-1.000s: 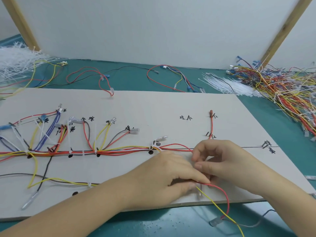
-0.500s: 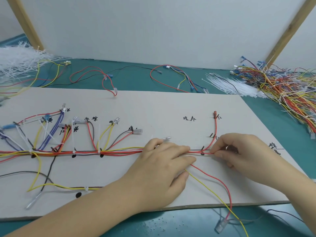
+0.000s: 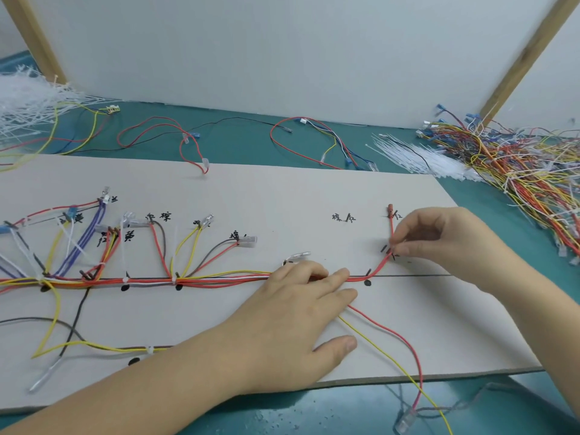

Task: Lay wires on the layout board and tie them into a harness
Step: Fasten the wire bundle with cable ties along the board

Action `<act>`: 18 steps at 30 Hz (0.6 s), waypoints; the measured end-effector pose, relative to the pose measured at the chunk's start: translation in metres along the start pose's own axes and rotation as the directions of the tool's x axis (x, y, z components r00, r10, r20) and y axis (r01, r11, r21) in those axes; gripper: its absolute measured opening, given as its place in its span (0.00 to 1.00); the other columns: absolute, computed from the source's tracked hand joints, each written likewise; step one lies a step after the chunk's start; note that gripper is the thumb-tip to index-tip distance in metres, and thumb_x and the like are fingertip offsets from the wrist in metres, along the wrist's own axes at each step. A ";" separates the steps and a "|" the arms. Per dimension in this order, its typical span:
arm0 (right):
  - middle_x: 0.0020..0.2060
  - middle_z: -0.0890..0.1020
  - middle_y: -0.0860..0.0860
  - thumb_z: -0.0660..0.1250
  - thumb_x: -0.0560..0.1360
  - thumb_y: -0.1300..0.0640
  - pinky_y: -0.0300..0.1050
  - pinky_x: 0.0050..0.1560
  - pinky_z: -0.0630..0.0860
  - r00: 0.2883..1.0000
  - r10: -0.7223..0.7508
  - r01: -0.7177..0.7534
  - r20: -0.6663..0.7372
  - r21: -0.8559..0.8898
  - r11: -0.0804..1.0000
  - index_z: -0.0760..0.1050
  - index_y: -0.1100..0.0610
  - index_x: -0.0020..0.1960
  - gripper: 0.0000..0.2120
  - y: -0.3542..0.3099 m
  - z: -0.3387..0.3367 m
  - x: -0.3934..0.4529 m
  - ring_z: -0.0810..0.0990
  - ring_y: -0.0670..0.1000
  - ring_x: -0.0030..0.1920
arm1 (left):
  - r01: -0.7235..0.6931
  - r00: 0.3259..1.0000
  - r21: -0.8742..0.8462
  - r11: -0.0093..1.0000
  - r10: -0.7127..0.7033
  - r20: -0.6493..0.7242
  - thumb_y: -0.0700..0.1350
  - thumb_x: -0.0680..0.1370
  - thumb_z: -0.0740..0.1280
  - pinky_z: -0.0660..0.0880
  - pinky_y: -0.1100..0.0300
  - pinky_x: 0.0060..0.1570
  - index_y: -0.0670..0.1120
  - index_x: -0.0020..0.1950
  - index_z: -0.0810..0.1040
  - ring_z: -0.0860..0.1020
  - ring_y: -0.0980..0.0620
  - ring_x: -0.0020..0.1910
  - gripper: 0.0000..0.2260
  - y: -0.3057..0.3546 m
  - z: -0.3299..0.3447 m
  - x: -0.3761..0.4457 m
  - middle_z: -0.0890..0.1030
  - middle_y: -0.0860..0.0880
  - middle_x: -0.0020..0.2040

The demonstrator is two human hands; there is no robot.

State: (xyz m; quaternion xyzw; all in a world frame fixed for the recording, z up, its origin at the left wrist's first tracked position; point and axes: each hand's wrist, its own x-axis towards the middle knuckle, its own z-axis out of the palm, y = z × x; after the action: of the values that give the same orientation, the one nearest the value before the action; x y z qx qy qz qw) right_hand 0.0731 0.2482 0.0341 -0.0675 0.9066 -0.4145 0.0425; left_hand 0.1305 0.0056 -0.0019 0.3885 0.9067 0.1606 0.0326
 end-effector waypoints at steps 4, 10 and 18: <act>0.35 0.85 0.49 0.71 0.68 0.73 0.28 0.39 0.75 0.998 0.002 -0.004 0.064 0.040 0.999 0.76 0.58 0.38 0.11 0.000 -0.003 0.010 0.82 0.43 0.34 | 0.000 1.000 -0.014 1.000 0.000 0.010 0.63 0.73 0.44 0.46 0.63 0.65 0.53 0.73 0.61 0.52 0.57 0.66 0.31 0.000 -0.001 0.001 0.57 0.56 0.76; 0.35 0.84 0.51 0.67 0.70 0.76 0.32 0.35 0.76 0.986 0.050 -0.060 0.156 0.055 0.997 0.72 0.62 0.39 0.11 -0.002 -0.008 0.020 0.82 0.44 0.33 | 0.003 1.000 -0.043 0.999 -0.003 0.004 0.60 0.75 0.50 0.46 0.63 0.64 0.53 0.73 0.61 0.52 0.57 0.66 0.27 0.000 -0.001 0.001 0.56 0.56 0.76; 0.33 0.85 0.53 0.67 0.70 0.75 0.33 0.33 0.77 0.966 0.127 -0.134 0.223 0.016 0.991 0.73 0.63 0.38 0.09 -0.004 -0.014 0.030 0.83 0.46 0.32 | -0.001 1.000 -0.056 0.998 0.001 0.000 0.60 0.74 0.48 0.45 0.65 0.63 0.54 0.73 0.62 0.51 0.58 0.66 0.27 -0.001 0.000 0.000 0.56 0.56 0.76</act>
State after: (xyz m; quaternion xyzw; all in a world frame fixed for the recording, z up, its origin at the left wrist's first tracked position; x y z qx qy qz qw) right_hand 0.0422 0.2514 0.0454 -0.0529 0.8921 -0.4145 0.1717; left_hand 0.1301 0.0054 -0.0021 0.3881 0.9017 0.1858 0.0432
